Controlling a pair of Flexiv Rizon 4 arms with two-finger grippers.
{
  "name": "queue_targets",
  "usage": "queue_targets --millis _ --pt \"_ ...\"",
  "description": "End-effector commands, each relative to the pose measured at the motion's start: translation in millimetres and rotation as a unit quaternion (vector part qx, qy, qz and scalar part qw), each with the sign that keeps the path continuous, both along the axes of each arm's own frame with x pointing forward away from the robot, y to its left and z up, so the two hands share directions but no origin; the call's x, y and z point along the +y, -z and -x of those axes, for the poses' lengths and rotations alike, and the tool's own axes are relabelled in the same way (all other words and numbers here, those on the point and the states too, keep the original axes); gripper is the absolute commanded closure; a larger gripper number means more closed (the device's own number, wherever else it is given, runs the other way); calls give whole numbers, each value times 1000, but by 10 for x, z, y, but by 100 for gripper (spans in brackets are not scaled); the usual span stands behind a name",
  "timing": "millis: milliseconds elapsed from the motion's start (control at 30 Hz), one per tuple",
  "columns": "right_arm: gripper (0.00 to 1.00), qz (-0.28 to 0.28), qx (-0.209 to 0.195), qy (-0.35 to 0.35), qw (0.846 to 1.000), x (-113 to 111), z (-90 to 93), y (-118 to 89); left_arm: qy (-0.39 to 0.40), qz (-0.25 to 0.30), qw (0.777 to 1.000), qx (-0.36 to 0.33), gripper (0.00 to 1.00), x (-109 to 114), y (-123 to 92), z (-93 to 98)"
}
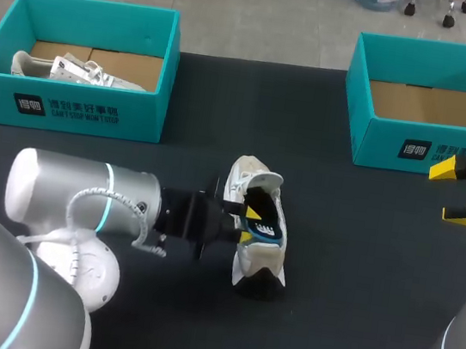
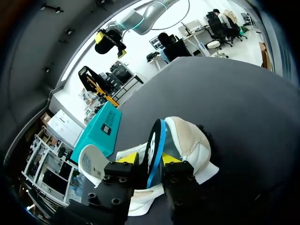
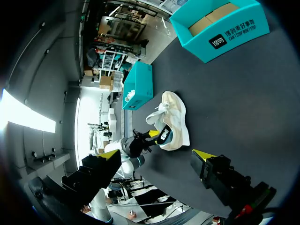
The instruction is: Take the shoe out of the shoebox, open the shoe tongue, remove and reinsert the insole, then place the shoe into the shoebox
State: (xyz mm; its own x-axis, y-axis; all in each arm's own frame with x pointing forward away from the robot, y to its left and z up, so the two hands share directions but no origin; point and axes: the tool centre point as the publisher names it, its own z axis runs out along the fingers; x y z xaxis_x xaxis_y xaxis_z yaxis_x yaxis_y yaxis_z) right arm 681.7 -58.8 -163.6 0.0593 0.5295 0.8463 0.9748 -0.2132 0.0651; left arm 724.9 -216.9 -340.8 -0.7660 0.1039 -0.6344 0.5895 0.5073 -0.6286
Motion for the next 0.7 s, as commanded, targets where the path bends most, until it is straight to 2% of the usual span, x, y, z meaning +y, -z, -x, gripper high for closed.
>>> queue_targets --millis 33,167,700 --pt "0 1 1 1 1000 6 3 0 0 -4 1000 1 89 -7 -15 31" --pt "0 1 1 1 1000 6 3 0 3 -5 1000 0 100 -24 -18 43" --pt "0 1 1 1 1000 6 3 0 -1 -21 999 26 100 -56 181 -44"
